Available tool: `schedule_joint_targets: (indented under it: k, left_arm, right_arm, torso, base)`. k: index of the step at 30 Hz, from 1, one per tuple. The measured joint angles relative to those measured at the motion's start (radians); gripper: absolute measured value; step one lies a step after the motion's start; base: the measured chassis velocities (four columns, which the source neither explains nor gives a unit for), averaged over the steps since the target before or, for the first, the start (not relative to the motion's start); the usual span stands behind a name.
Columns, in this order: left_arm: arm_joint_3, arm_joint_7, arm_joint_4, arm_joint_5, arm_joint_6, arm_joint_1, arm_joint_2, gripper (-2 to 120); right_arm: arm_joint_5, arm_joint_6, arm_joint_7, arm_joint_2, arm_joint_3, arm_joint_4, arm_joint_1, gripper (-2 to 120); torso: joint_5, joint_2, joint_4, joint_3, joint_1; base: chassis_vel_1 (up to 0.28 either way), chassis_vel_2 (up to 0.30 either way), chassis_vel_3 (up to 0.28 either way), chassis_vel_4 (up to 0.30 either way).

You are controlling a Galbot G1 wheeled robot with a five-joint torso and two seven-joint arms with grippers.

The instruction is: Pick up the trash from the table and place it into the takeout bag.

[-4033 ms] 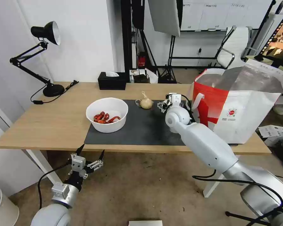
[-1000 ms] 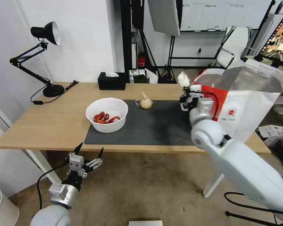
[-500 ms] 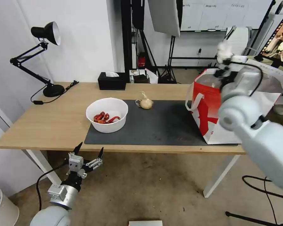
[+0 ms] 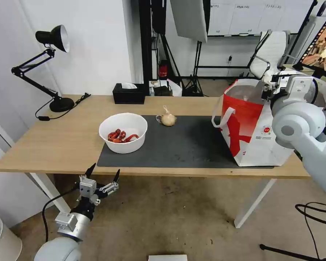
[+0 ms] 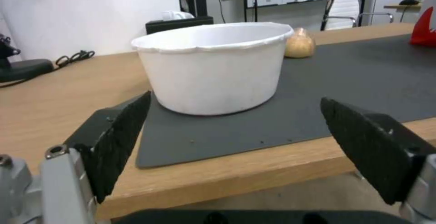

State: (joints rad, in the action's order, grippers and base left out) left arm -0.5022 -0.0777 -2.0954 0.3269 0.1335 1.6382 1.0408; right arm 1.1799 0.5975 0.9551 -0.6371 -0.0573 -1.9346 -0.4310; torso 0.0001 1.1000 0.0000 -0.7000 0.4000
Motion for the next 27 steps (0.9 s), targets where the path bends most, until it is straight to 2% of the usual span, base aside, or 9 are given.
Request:
schedule_joint_targets:
  k: [1, 4, 12, 18, 20, 21, 23, 24, 27]
  left_arm:
    - [0.000, 0.000, 0.000, 0.000, 0.000, 0.000, 0.000, 100]
    - [-0.002, 0.000, -0.005, 0.000, 0.000, 0.004, -0.001, 100]
    - [-0.002, 0.000, -0.014, 0.000, -0.002, 0.008, -0.002, 100]
    - [-0.005, -0.001, -0.020, 0.002, -0.003, 0.006, -0.007, 100]
    - [-0.008, -0.001, -0.024, 0.009, -0.003, 0.004, -0.007, 100]
    - [-0.008, -0.001, -0.024, 0.009, -0.003, 0.004, -0.007, 100]
    - [-0.010, -0.002, -0.030, 0.016, -0.003, 0.001, -0.006, 100]
    - [-0.010, -0.002, -0.030, 0.016, -0.003, 0.001, -0.006, 100]
    - [-0.013, -0.002, -0.035, 0.021, -0.003, -0.002, -0.002, 100]
  right_arm:
    - [0.000, 0.000, 0.000, 0.000, 0.000, 0.000, 0.000, 52]
    - [0.006, 0.000, -0.002, 0.004, -0.001, -0.004, -0.001, 67]
    - [0.009, -0.009, -0.020, 0.013, -0.019, -0.018, -0.020, 94]
    - [0.001, -0.076, -0.087, 0.020, -0.053, -0.041, -0.066, 100]
    - [-0.005, -0.172, -0.206, 0.030, -0.087, -0.068, -0.113, 100]
    - [-0.005, -0.172, -0.206, 0.030, -0.087, -0.068, -0.113, 100]
    - [-0.026, -0.279, -0.382, 0.048, -0.139, -0.107, -0.202, 100]
    - [-0.026, -0.279, -0.382, 0.048, -0.139, -0.107, -0.202, 100]
    - [-0.051, -0.388, -0.601, 0.071, -0.194, -0.174, -0.357, 100]
  torso:
    - [0.0000, 0.000, 0.0000, 0.000, 0.000]
    - [0.0000, 0.000, 0.0000, 0.000, 0.000]
    - [-0.0001, 0.000, 0.0000, 0.000, 0.000]
    - [0.0000, 0.000, 0.0000, 0.000, 0.000]
    - [0.0000, 0.000, 0.0001, 0.000, 0.000]
    - [0.0000, 0.000, 0.0001, 0.000, 0.000]
    - [-0.0003, 0.000, 0.0001, 0.000, 0.000]
    - [-0.0003, 0.000, 0.0001, 0.000, 0.000]
    - [0.0002, 0.000, -0.0003, 0.000, 0.000]
  base:
    - [0.000, 0.000, 0.000, 0.000]
    - [0.000, 0.000, 0.000, 0.000]
    - [0.000, 0.000, 0.000, 0.000]
    - [0.000, 0.000, 0.000, 0.000]
    - [0.000, 0.000, 0.000, 0.000]
    - [0.000, 0.000, 0.000, 0.000]
    - [0.000, 0.000, 0.000, 0.000]
    - [0.000, 0.000, 0.000, 0.000]
    - [0.000, 0.000, 0.000, 0.000]
